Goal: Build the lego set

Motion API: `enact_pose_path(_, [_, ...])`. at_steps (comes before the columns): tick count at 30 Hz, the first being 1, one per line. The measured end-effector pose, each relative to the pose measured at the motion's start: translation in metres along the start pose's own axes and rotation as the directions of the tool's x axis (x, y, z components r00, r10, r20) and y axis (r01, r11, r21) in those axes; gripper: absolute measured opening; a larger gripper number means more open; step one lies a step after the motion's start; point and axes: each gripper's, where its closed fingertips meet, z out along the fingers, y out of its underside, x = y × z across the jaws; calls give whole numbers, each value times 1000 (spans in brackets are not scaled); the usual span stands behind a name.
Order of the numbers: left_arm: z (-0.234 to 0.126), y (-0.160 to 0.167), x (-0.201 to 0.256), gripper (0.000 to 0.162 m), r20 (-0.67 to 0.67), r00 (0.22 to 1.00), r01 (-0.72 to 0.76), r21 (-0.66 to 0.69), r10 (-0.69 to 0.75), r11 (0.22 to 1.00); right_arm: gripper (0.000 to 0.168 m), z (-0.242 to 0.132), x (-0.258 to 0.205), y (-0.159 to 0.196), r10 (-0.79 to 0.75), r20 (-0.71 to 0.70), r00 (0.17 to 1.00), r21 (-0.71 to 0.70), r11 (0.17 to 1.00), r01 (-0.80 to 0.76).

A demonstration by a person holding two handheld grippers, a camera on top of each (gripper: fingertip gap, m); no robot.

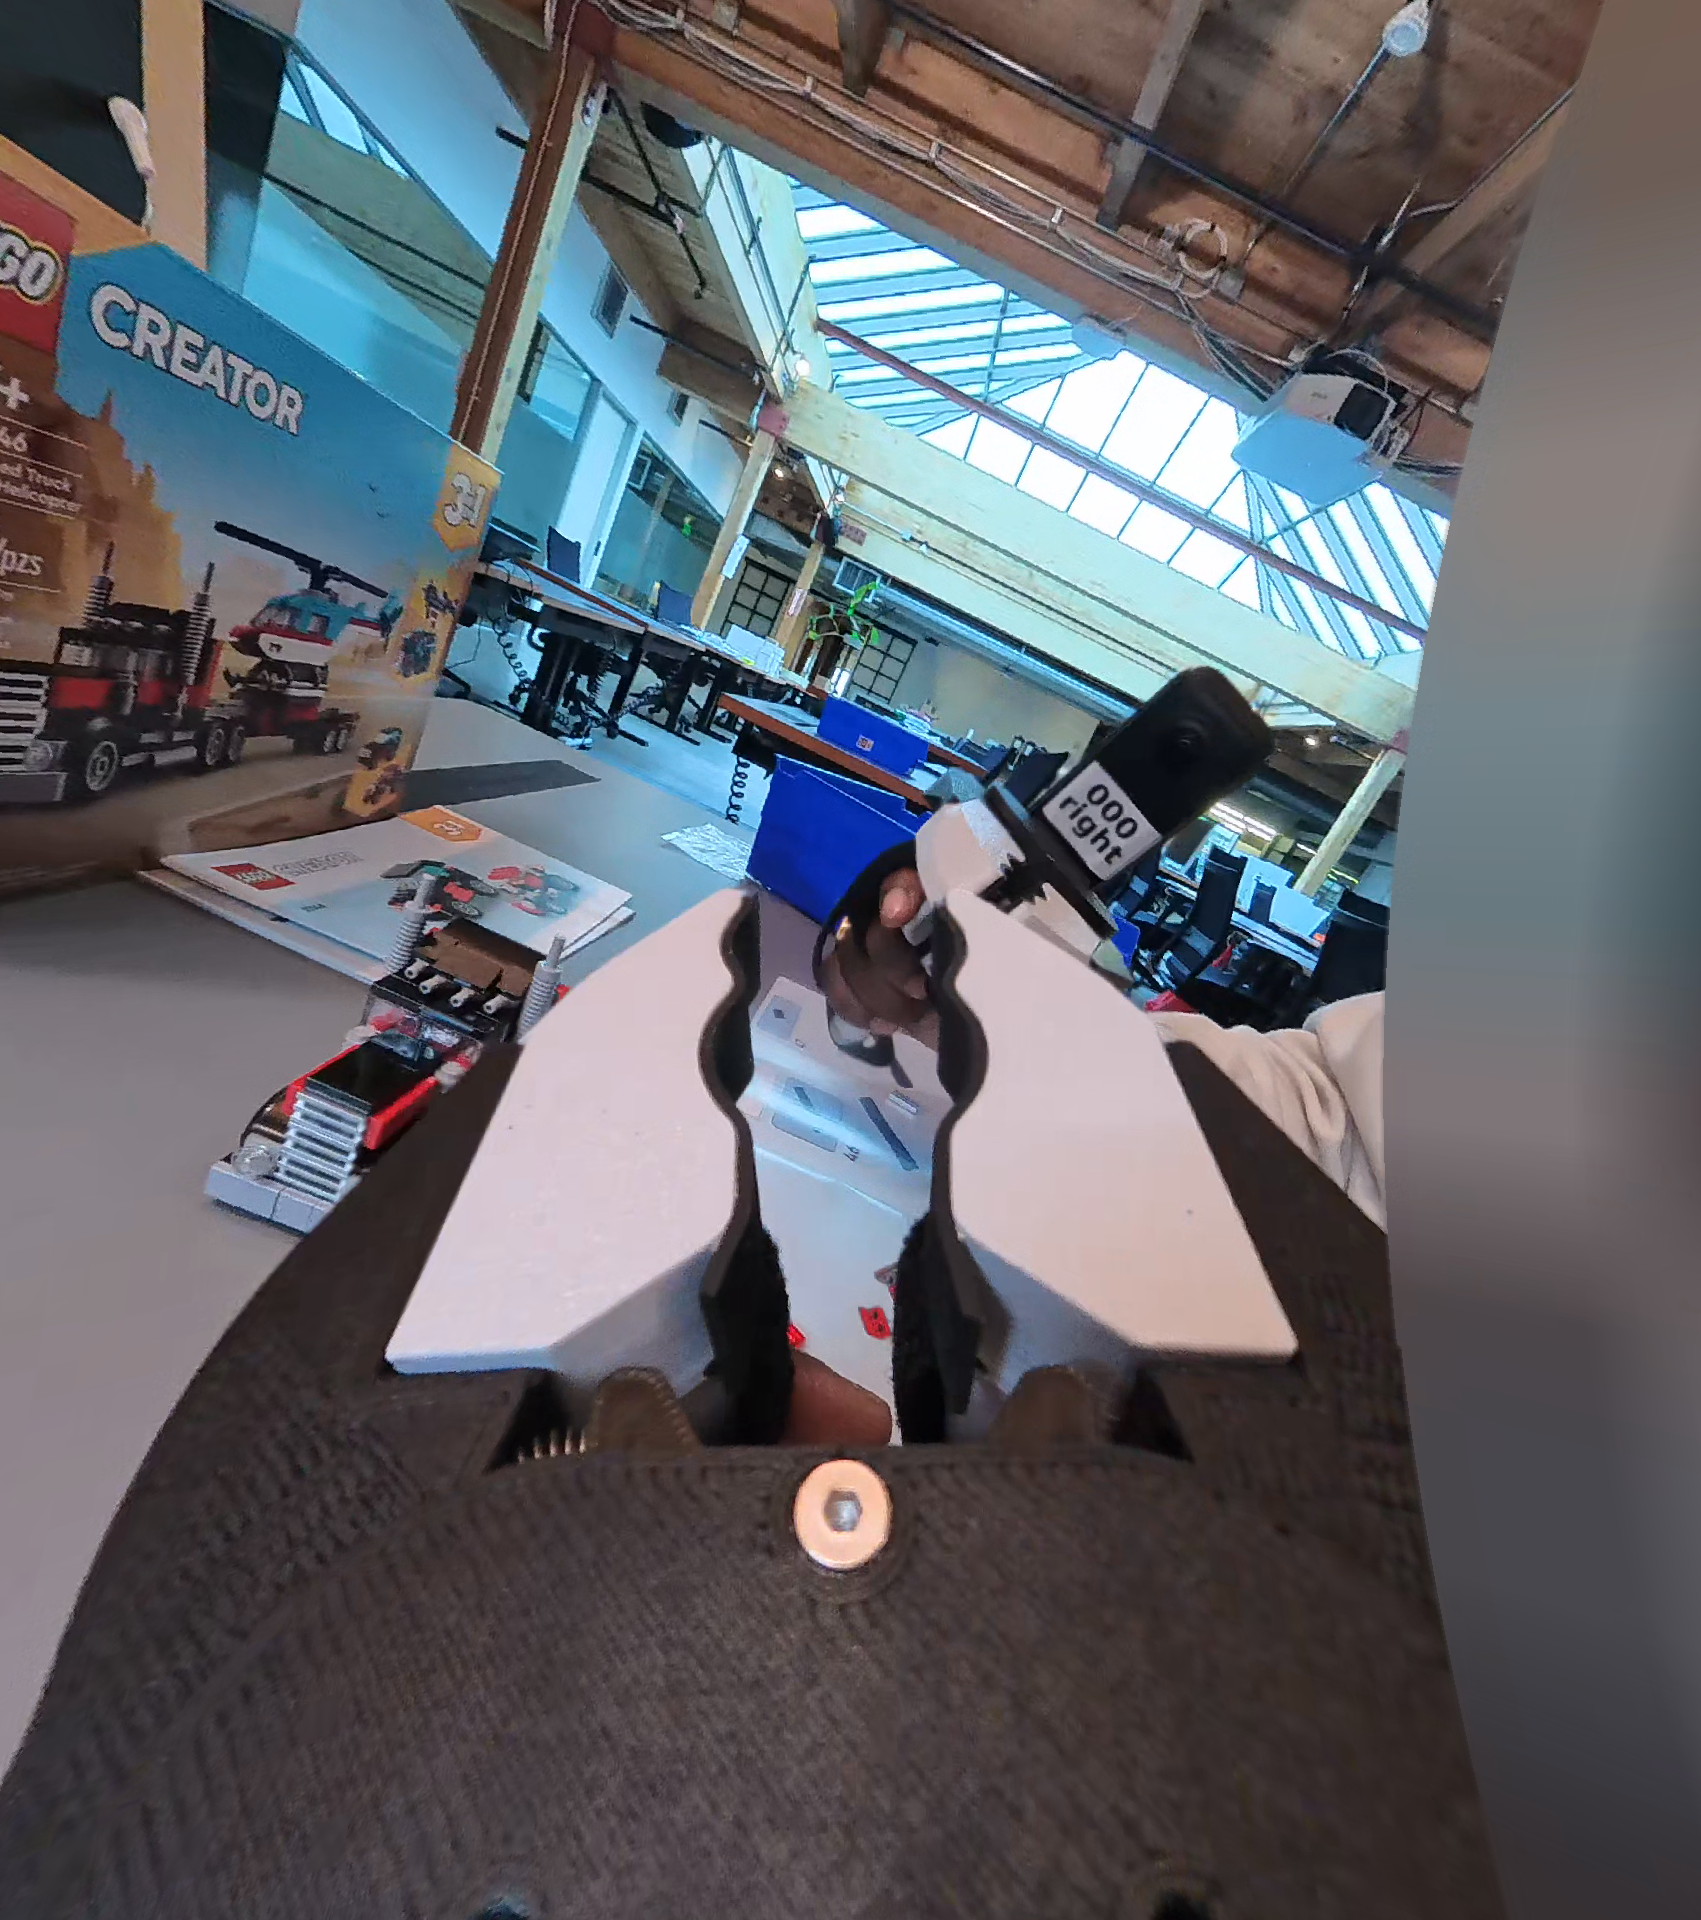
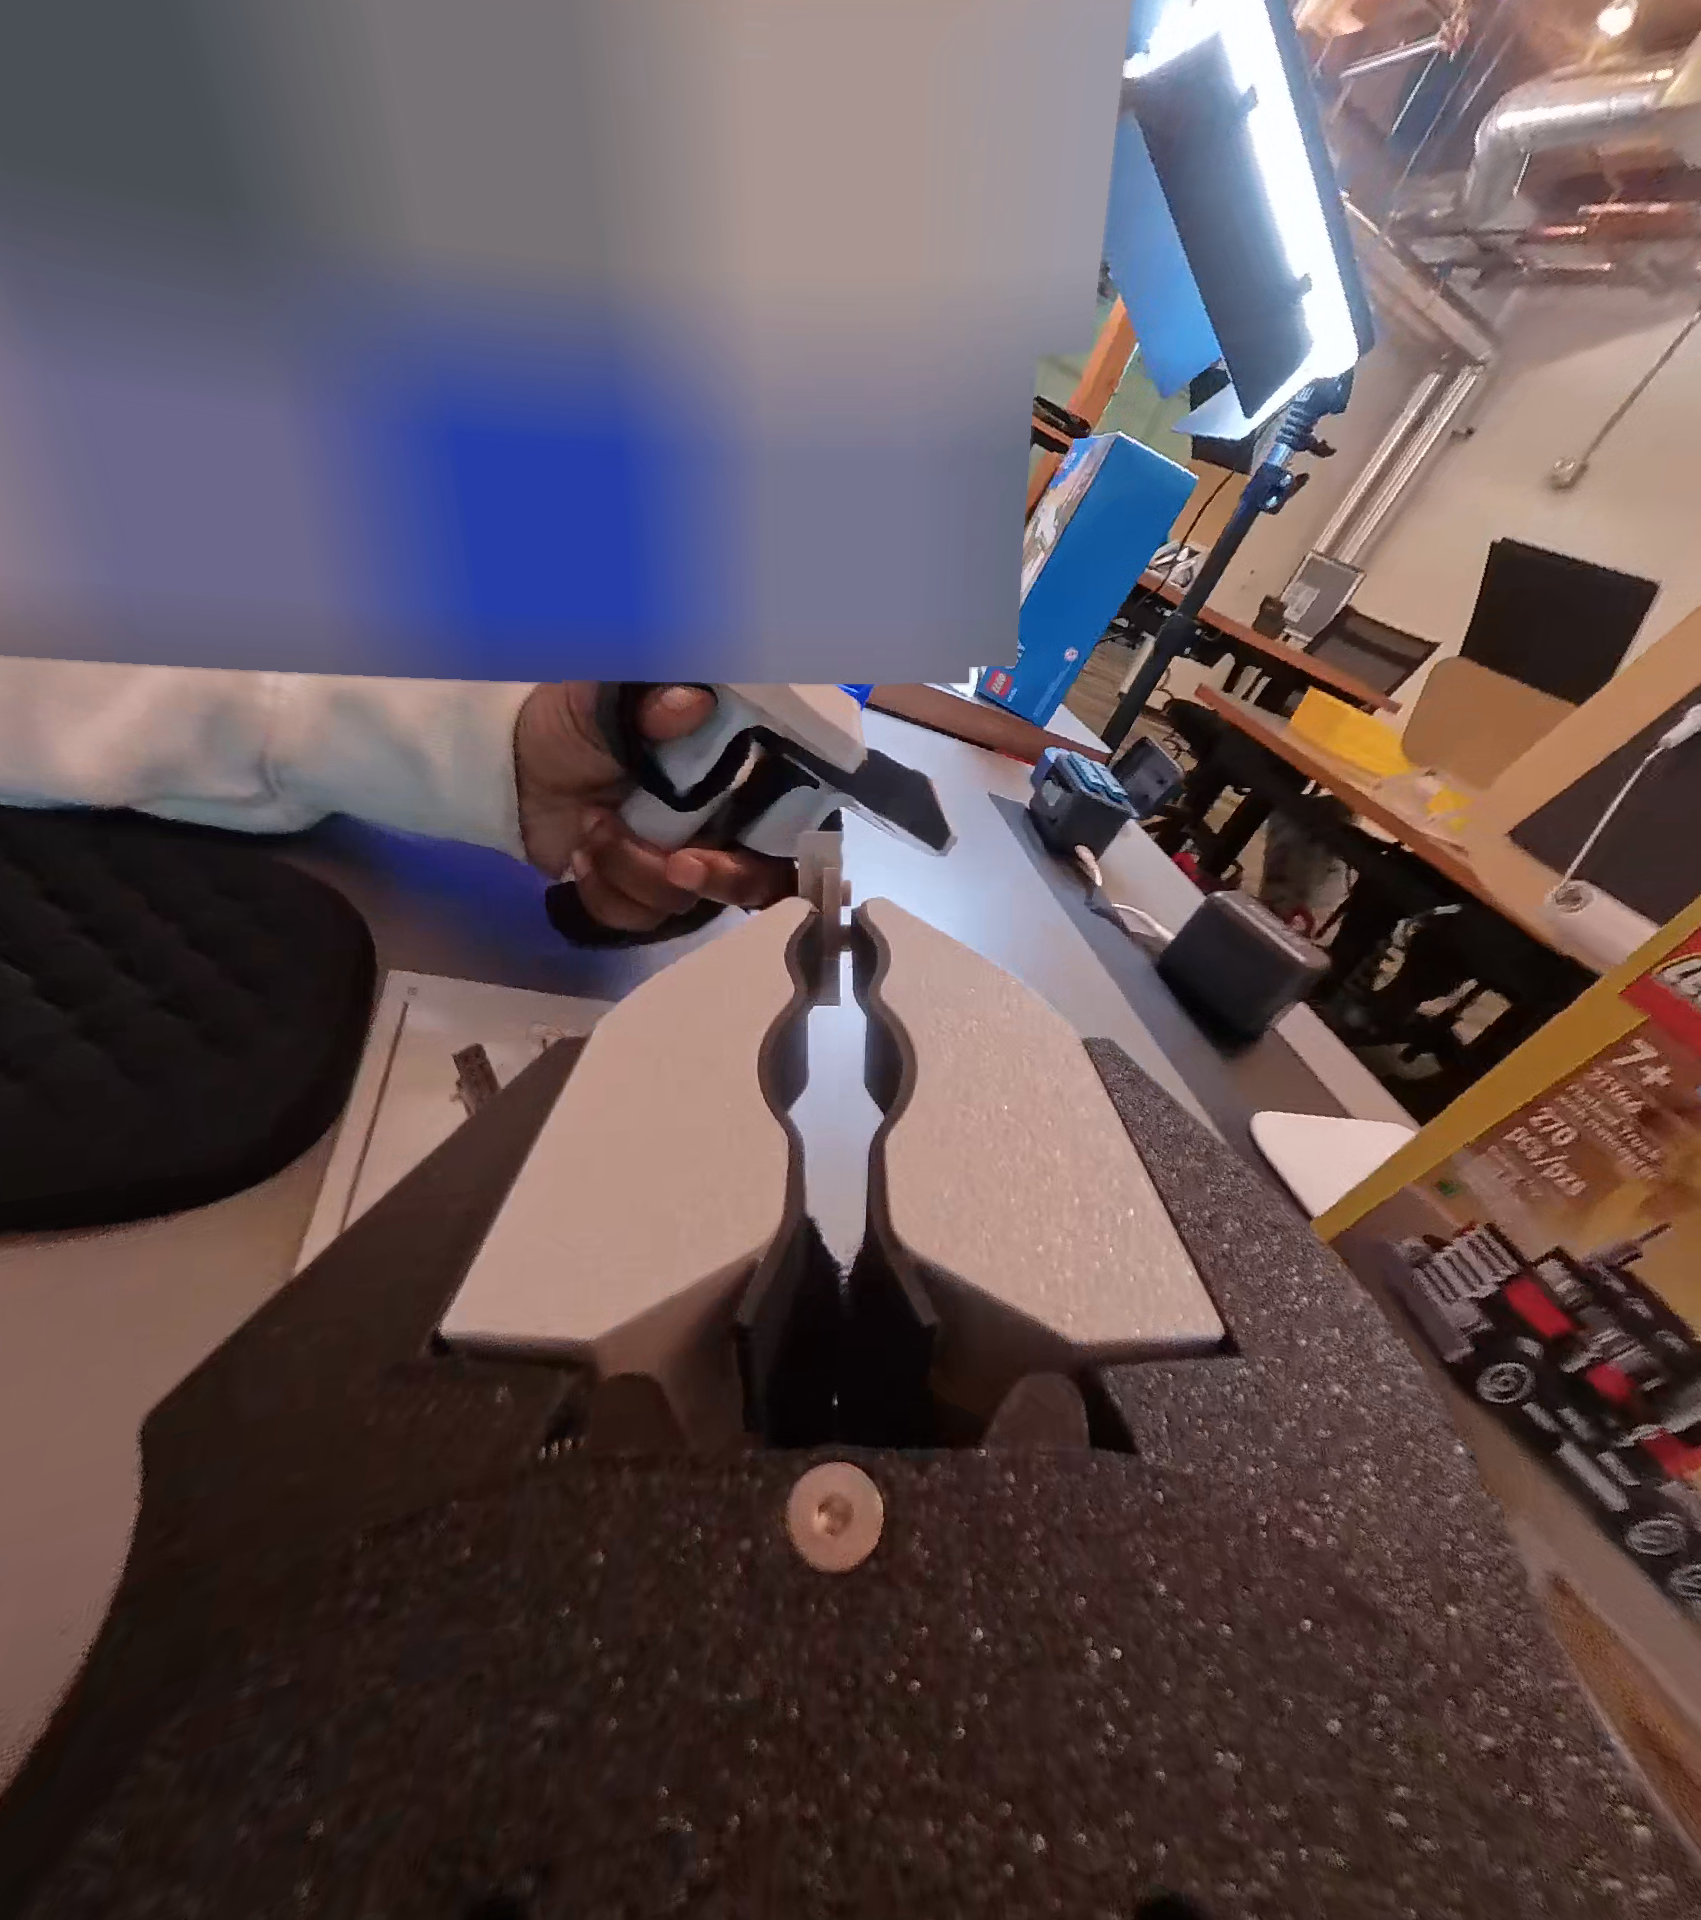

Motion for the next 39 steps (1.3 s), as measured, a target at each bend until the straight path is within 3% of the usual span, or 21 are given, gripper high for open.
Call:
enact_pose_path(4, [3,4,6,32,-40,999,19,-27,-20,999,5,-2,-2,1,-133,-2,991,-35,990,133])
enact_pose_path(10, [5,10,8,32,-32,998,-65,-69,63,996,5,-3,0,0,-110,-17,994,-15,994,110])
enact_pose_path(19, [4,7,10,32,-59,998,-4,-45,1,999,5,0,-7,0,-151,8,988,-19,988,151])
enact_pose_path(22, [3,5,11,32,-65,998,-9,-32,7,999,6,0,-6,-3,-86,9,996,16,996,86])
enact_pose_path(24, [3,4,12,32,-62,998,-32,-25,30,999,5,-1,-3,-14,79,27,997,108,991,-82])
enact_pose_path(26, [4,3,14,32,-72,996,-43,-14,42,999,5,-5,6,-26,294,59,954,226,927,-300])
enact_pose_path(30, [14,-12,30,33,-109,992,-61,98,71,993,5,-15,22,-45,569,191,800,464,665,-585])
enact_pose_path(32, [27,-15,42,33,-94,986,-122,157,138,980,4,-15,22,-48,609,243,755,507,584,-634])
enact_pose_path(36, [49,-4,60,32,-60,967,-237,144,247,961,4,-13,16,-57,632,330,701,549,475,-687])
enact_pose_path(39, [51,-6,61,23,-37,966,-249,156,257,956,4,-9,12,-56,643,344,684,540,461,-704])
